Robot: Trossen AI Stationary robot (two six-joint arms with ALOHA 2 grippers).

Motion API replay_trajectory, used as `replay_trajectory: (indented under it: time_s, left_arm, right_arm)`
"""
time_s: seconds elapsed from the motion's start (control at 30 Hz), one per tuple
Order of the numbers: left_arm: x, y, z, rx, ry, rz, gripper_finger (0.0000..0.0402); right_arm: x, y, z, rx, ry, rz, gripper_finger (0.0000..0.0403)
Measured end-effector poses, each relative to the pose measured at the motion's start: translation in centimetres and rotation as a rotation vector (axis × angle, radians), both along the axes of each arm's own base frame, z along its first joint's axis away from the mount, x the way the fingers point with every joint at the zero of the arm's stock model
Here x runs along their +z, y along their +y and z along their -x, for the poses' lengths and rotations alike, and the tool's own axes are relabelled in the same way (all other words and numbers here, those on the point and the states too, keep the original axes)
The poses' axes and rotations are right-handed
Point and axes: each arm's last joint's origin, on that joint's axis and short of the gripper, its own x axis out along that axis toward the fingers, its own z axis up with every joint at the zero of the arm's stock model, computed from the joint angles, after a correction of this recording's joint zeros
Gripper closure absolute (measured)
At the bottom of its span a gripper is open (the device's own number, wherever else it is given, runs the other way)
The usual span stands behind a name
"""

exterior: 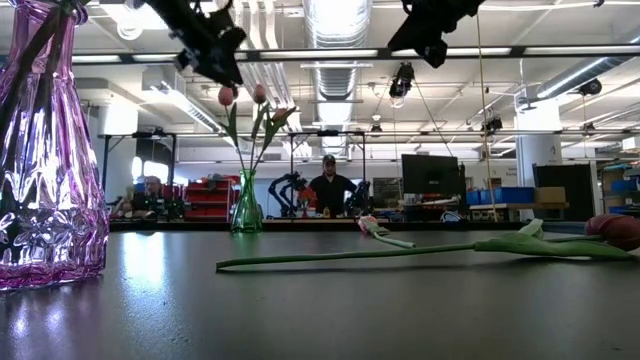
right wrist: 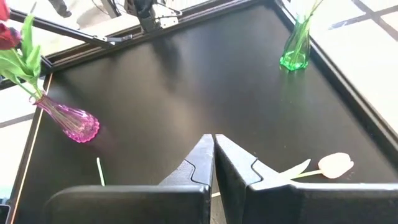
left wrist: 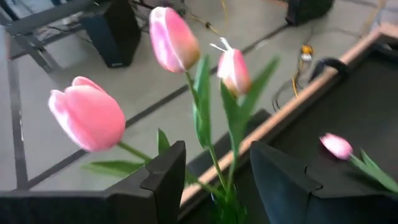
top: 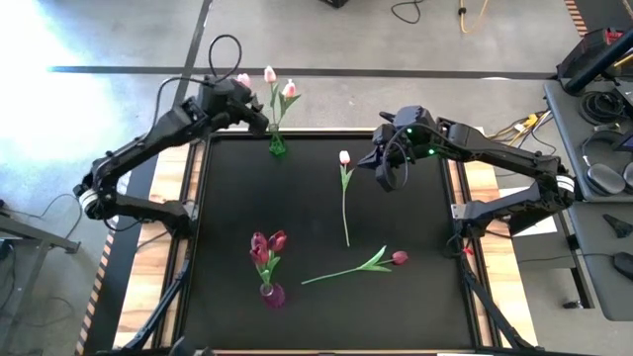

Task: Sort flowers into vase by color
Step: Put the red tulip into the purple vase

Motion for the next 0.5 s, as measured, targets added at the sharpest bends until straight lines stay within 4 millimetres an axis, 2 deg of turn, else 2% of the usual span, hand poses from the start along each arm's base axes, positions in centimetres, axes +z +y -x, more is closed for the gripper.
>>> replay_trajectory:
  time_s: [0.1,0.27,0.37,0.5]
  left_arm:
    - [2.2,-1.7,0.4,-0.060,0.023,0.013,0.0235]
    - [6.8,-5.6,0.6,-0.191,-0.008,-0.005,0.0243]
    - [9.6,-8.2,-0.1,-0.298,-0.071,-0.005,0.0260]
    - [12.1,-11.2,-2.5,-0.437,-0.095,0.037,0.0294]
  right_arm:
    - [0.7,0.3,0.7,0.000,-0.027,0.011,0.0394]
    - [2.1,1.0,2.5,0.000,-0.067,0.028,0.0394]
    - [2.5,1.5,3.6,0.002,-0.065,0.030,0.0394]
    - [3.0,2.0,4.9,-0.008,-0.059,0.058,0.0394]
